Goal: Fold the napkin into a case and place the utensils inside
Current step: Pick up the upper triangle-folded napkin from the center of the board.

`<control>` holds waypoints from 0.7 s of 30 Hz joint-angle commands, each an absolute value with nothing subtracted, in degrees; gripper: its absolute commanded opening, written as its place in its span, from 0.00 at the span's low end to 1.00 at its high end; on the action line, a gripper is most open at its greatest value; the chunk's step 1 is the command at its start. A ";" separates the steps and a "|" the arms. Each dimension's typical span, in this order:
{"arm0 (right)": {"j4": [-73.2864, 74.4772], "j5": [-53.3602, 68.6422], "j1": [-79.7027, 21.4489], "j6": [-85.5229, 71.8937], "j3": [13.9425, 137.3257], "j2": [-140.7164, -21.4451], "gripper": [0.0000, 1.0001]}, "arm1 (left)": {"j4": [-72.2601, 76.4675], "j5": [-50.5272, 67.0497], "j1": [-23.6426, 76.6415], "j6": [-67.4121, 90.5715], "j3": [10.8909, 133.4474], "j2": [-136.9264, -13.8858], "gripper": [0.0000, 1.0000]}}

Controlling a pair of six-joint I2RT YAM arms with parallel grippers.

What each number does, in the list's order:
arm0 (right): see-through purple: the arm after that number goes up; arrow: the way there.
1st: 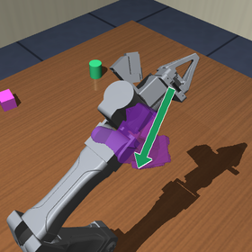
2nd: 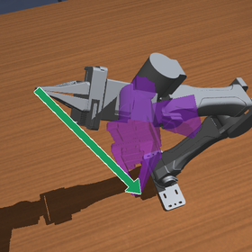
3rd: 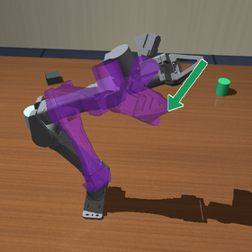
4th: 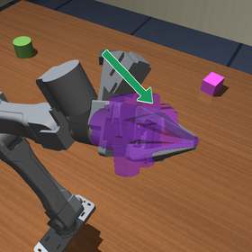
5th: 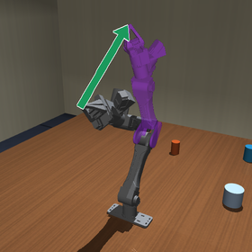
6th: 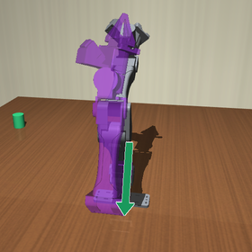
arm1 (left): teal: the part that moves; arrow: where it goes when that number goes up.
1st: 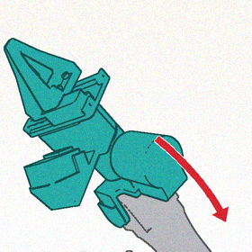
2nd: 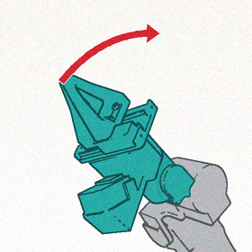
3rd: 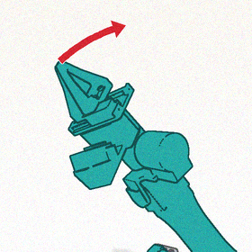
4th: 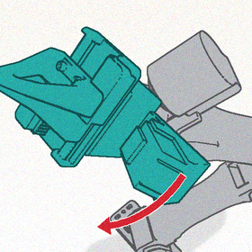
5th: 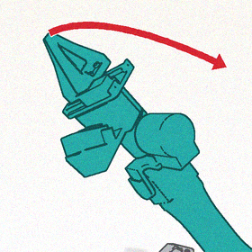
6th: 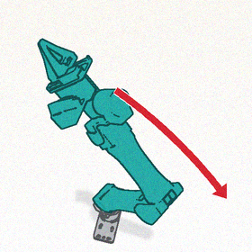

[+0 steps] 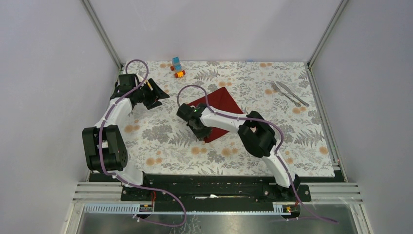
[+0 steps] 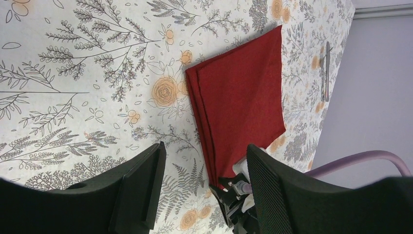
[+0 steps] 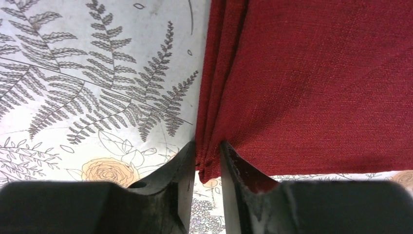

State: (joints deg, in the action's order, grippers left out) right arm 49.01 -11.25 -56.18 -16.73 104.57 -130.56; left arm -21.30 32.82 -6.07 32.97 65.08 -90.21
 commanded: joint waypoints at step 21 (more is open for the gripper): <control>30.82 -11.42 -54.09 -12.83 84.74 -113.26 0.00 | 34.71 40.57 3.31 64.57 34.85 -93.02 0.83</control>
